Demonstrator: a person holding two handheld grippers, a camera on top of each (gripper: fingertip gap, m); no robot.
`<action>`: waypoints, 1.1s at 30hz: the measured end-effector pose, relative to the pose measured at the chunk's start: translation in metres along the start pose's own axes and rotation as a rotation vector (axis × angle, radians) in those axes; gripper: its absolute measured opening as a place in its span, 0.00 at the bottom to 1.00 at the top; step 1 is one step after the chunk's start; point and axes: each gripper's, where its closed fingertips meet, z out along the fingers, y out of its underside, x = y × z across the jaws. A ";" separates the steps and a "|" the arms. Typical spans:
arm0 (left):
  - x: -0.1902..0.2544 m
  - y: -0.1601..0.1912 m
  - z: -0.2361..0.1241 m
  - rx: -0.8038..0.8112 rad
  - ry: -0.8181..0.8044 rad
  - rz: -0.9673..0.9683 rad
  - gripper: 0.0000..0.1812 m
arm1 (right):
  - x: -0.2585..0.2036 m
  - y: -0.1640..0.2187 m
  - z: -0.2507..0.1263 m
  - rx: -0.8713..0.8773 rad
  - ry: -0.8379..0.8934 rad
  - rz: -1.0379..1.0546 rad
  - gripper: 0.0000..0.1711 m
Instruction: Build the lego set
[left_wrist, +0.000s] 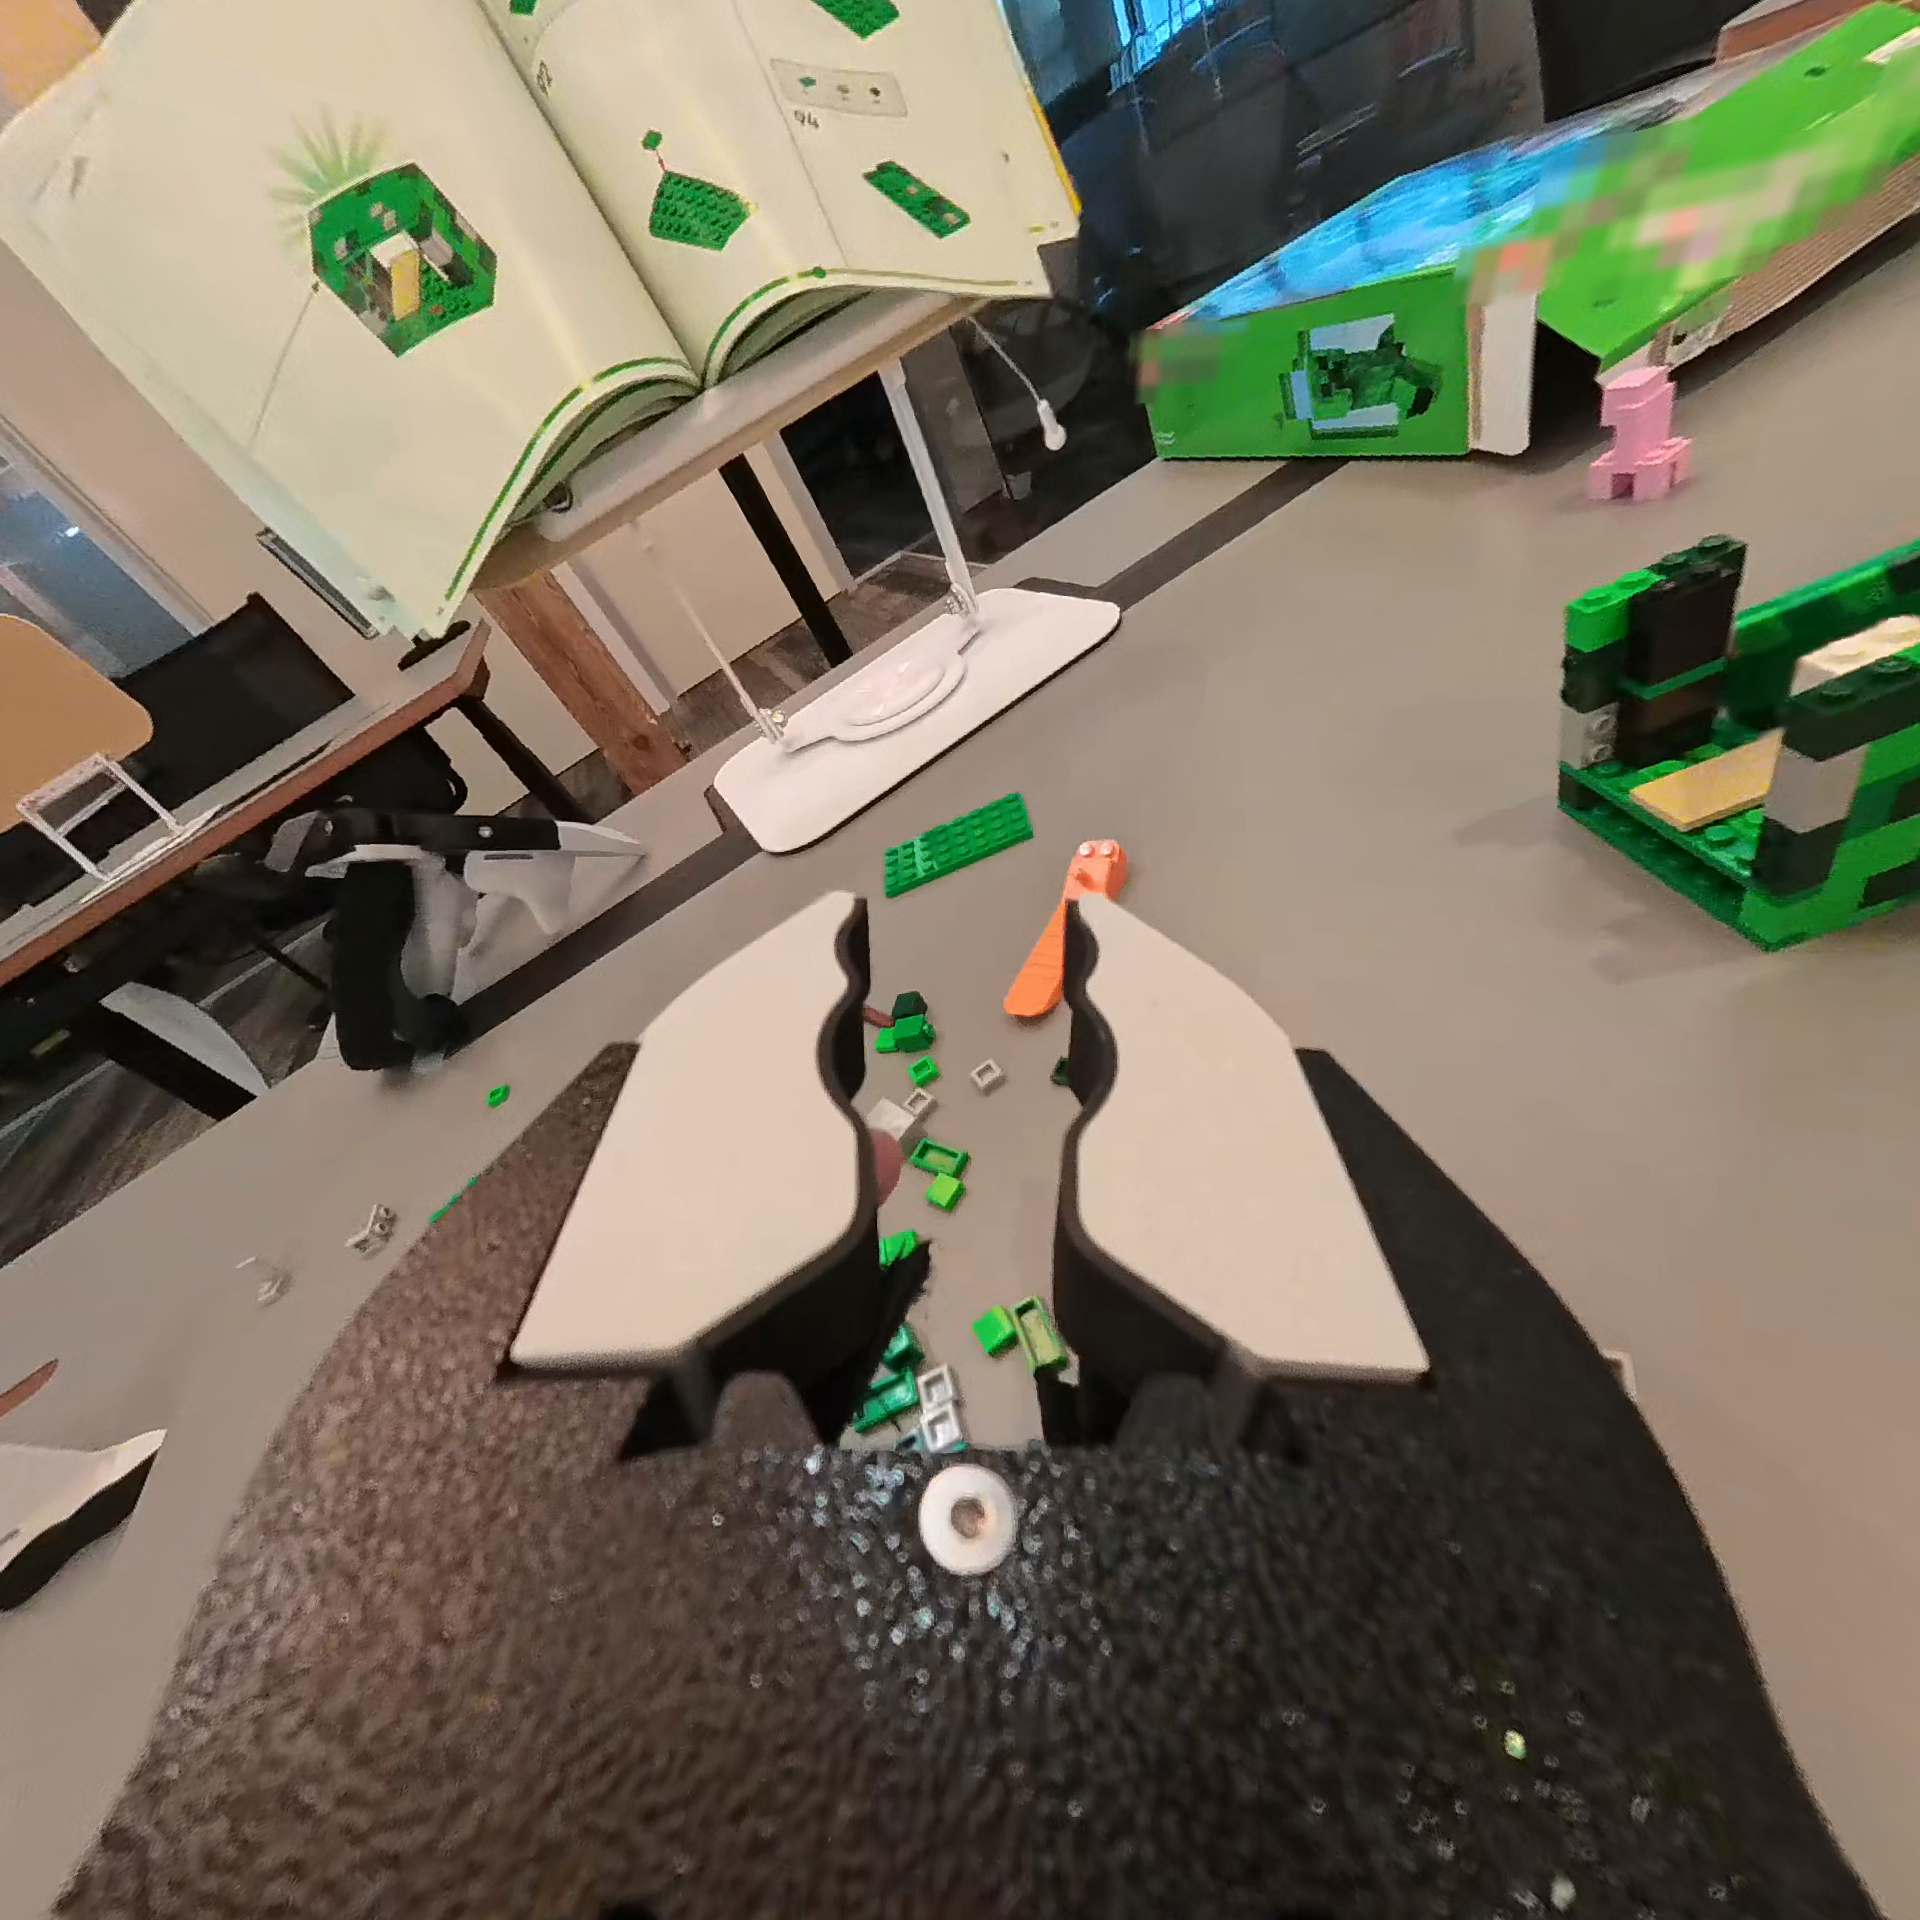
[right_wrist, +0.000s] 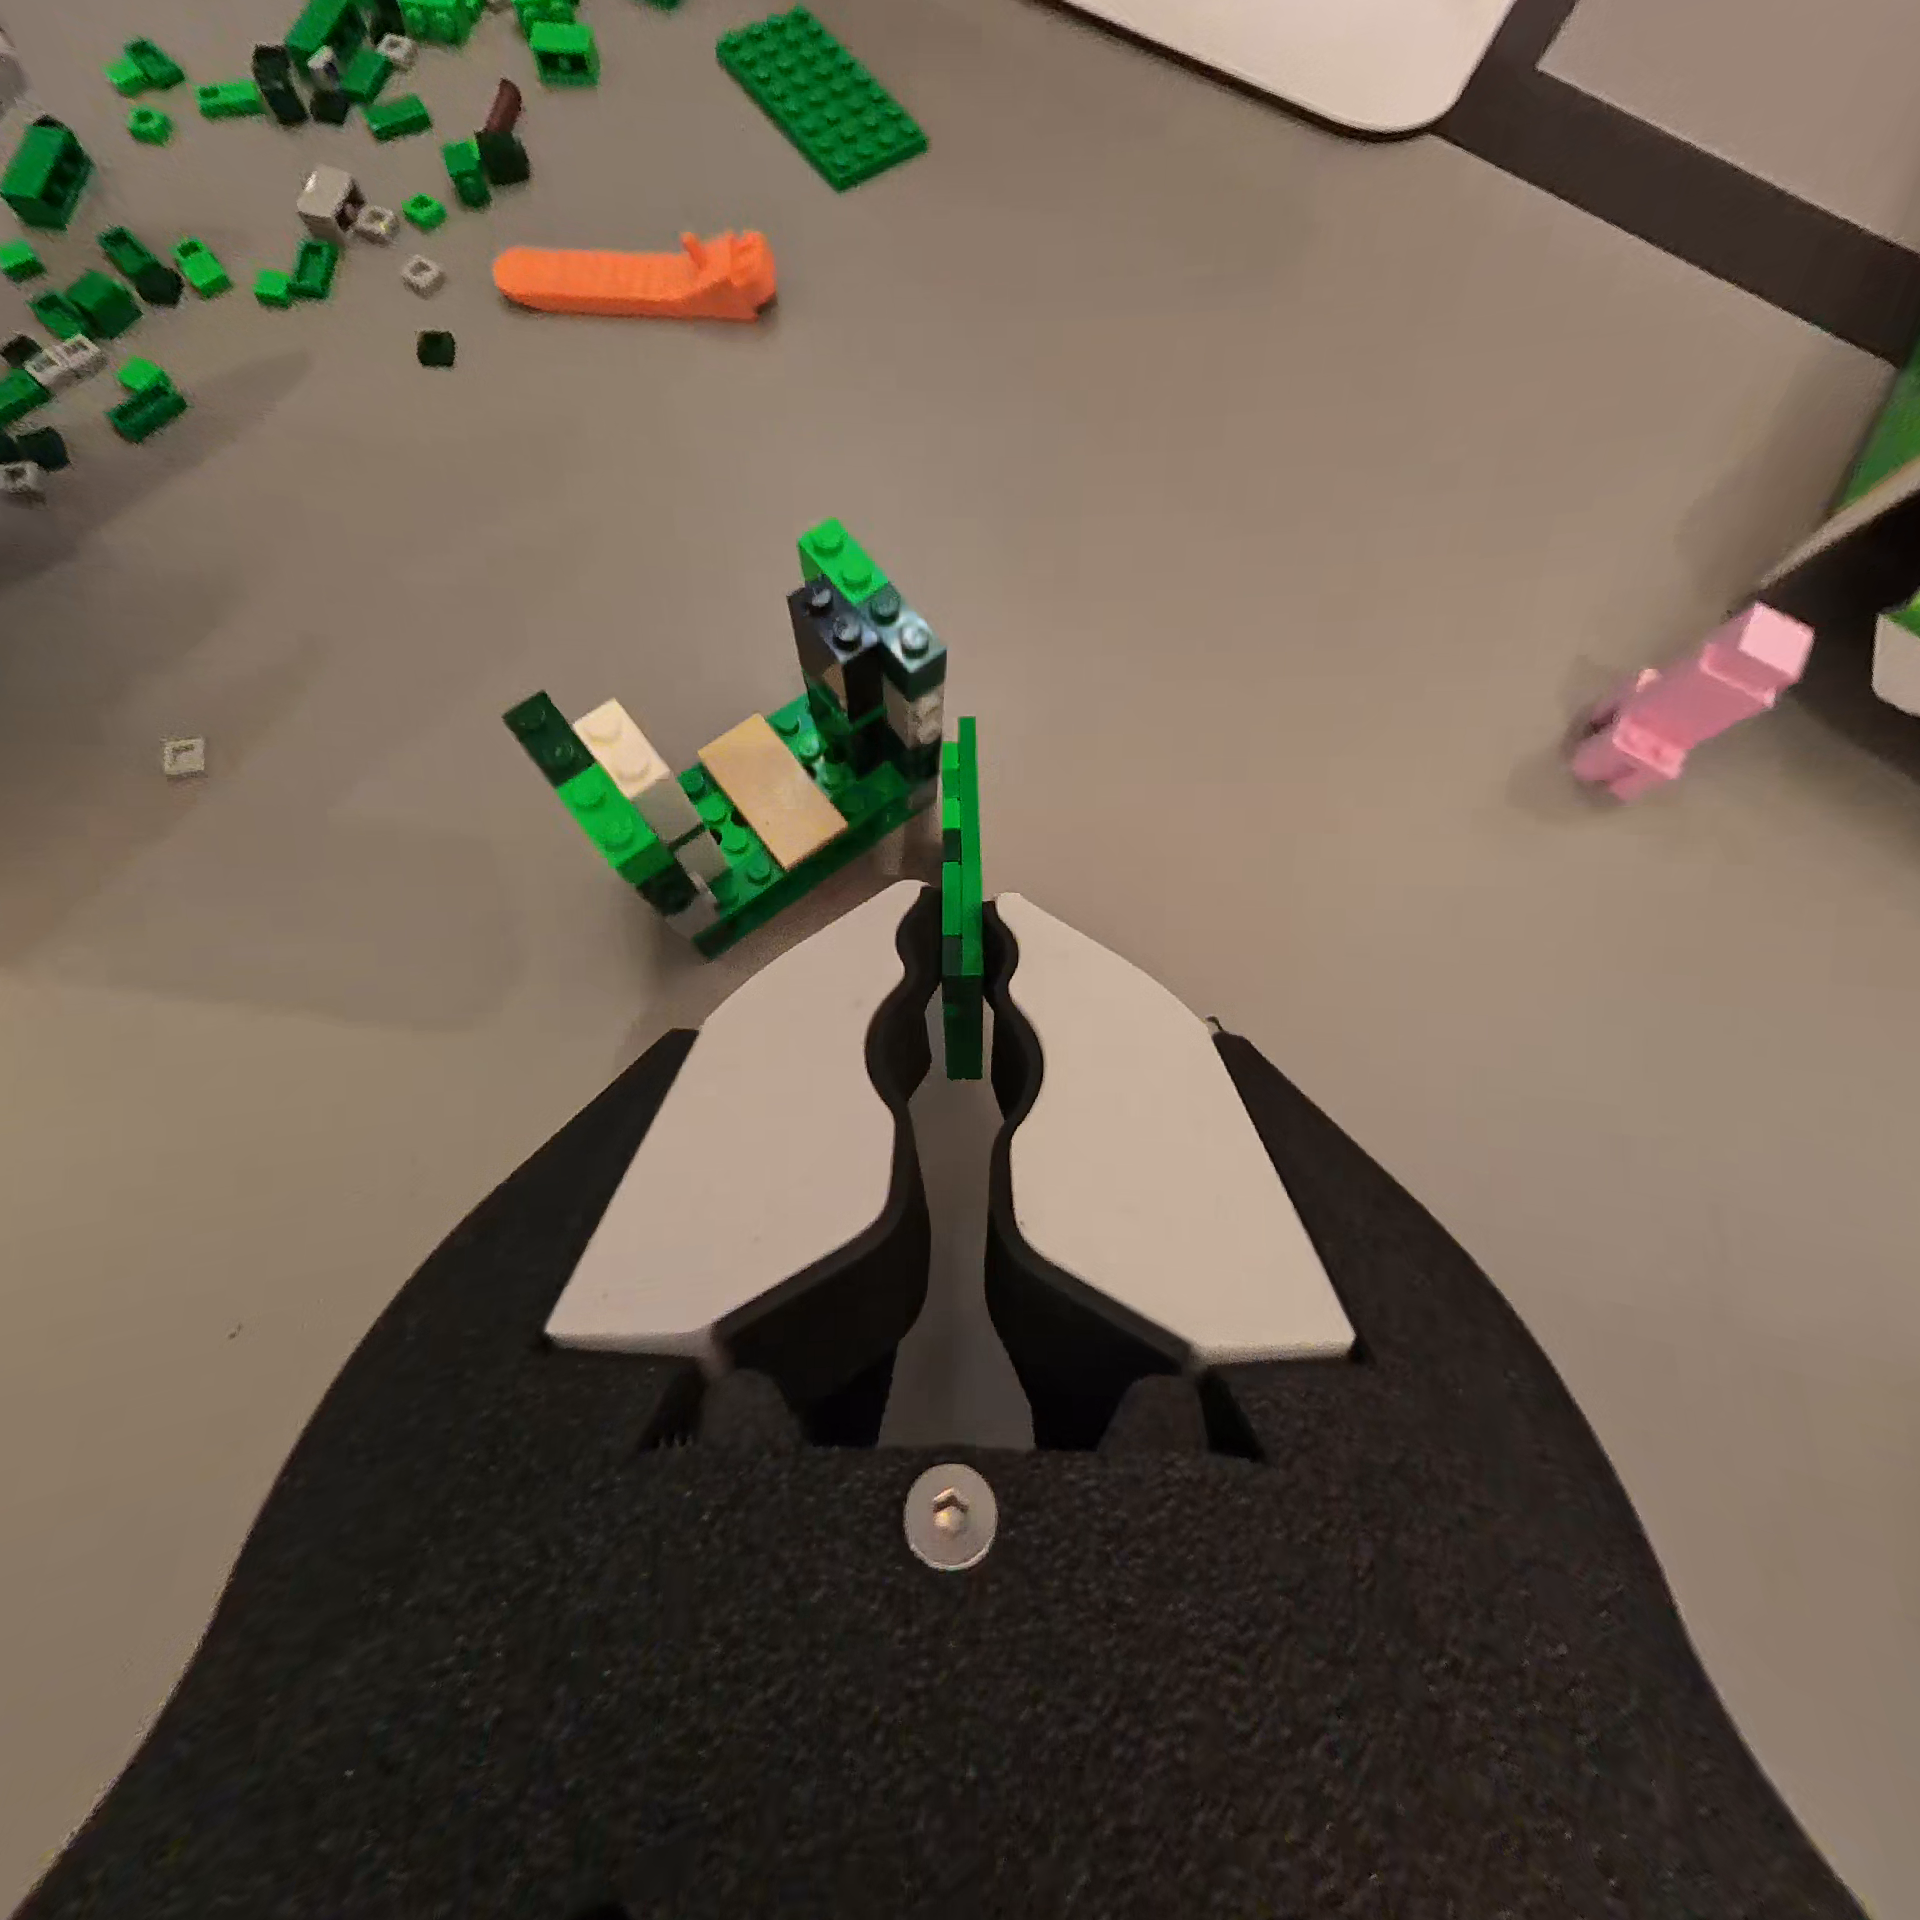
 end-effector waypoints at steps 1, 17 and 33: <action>0.000 0.002 0.001 -0.009 0.006 -0.009 0.20 | 0.000 -0.003 0.004 -0.009 -0.010 -0.024 0.03; 0.061 -0.015 -0.022 0.051 0.503 -0.091 0.39 | -0.047 -0.048 -0.013 0.356 -0.597 0.032 0.03; 0.113 -0.017 0.016 -0.109 0.635 -0.062 0.50 | -0.048 -0.059 -0.046 0.479 -0.852 0.173 0.03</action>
